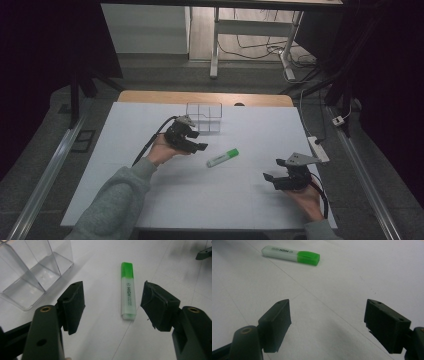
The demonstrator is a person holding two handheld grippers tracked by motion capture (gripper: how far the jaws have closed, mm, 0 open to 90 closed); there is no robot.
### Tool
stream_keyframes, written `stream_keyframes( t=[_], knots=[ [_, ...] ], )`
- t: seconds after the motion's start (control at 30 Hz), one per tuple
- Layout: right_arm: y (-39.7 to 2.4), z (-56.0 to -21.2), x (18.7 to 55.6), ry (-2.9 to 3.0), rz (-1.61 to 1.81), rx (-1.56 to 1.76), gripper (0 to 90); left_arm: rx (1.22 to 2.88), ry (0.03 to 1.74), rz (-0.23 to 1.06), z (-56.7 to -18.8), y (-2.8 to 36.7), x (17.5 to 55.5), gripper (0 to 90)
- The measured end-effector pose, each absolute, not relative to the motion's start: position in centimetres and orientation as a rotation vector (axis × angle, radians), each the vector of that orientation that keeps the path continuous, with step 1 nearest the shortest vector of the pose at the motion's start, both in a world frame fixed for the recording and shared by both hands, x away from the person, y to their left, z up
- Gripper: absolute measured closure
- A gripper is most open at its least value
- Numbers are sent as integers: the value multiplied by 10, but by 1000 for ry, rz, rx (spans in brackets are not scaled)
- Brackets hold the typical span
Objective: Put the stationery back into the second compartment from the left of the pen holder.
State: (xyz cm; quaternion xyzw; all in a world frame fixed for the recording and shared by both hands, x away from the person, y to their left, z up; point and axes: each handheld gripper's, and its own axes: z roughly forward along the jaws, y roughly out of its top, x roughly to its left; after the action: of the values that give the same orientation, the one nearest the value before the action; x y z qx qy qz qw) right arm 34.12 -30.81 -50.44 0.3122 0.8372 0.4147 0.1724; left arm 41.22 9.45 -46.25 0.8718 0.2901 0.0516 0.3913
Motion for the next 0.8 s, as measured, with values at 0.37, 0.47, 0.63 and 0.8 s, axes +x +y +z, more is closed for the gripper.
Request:
stream_keyframes(
  t=[0.37, 0.47, 0.63, 0.8],
  knots=[
    [-307, -504, 342, 2378, 1174, 879, 205, 2224, 722, 119, -463, 80, 416, 348],
    [-307, -504, 342, 2378, 1173, 879, 205, 2231, 714, 118, -464, 75, 417, 348],
    [-307, -504, 342, 2377, 1177, 876, 205, 2249, 701, 107, -465, 65, 419, 348],
    [-306, -504, 342, 2376, 1178, 872, 205, 2265, 691, 102, -467, 54, 421, 347]
  ],
)
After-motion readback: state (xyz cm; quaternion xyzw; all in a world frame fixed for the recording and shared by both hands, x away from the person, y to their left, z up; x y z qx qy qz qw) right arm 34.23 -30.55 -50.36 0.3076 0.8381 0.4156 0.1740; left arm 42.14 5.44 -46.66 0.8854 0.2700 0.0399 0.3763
